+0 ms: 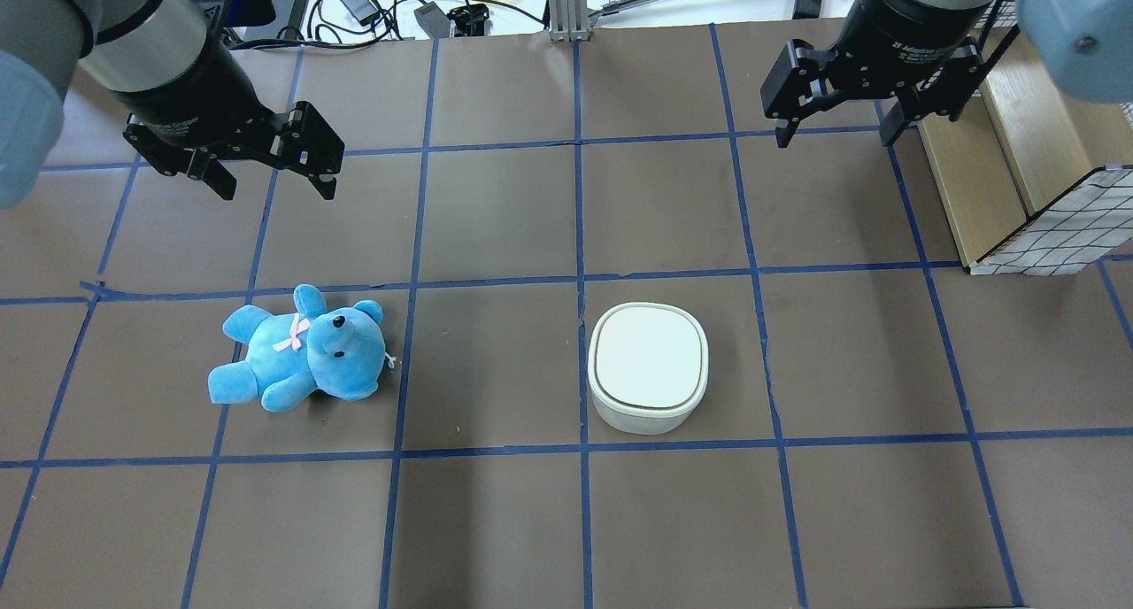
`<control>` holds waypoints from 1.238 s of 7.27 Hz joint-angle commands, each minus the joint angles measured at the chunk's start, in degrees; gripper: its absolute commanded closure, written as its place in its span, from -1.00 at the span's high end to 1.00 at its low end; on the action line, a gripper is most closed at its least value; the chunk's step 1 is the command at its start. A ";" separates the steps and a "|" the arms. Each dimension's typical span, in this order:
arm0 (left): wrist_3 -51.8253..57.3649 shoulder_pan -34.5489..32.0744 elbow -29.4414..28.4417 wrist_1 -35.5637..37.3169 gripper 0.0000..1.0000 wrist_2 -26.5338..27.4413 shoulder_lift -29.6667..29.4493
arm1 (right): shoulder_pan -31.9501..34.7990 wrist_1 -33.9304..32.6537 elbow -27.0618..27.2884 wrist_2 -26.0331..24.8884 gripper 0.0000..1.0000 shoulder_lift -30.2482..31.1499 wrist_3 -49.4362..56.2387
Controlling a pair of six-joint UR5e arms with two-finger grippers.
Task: Open trash can with right arm
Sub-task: 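Move the right gripper over the white trash can and lower it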
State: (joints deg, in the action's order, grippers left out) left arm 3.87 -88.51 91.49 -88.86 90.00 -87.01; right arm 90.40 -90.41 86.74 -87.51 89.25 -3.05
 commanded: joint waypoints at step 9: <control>0.00 0.00 0.00 0.00 1.00 0.00 0.00 | 18.85 -1.52 10.79 1.20 -1.00 -3.38 -25.43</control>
State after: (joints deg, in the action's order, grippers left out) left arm 3.87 -88.51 91.49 -88.86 89.96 -87.01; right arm 109.17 -91.85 93.85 -87.02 85.87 -28.49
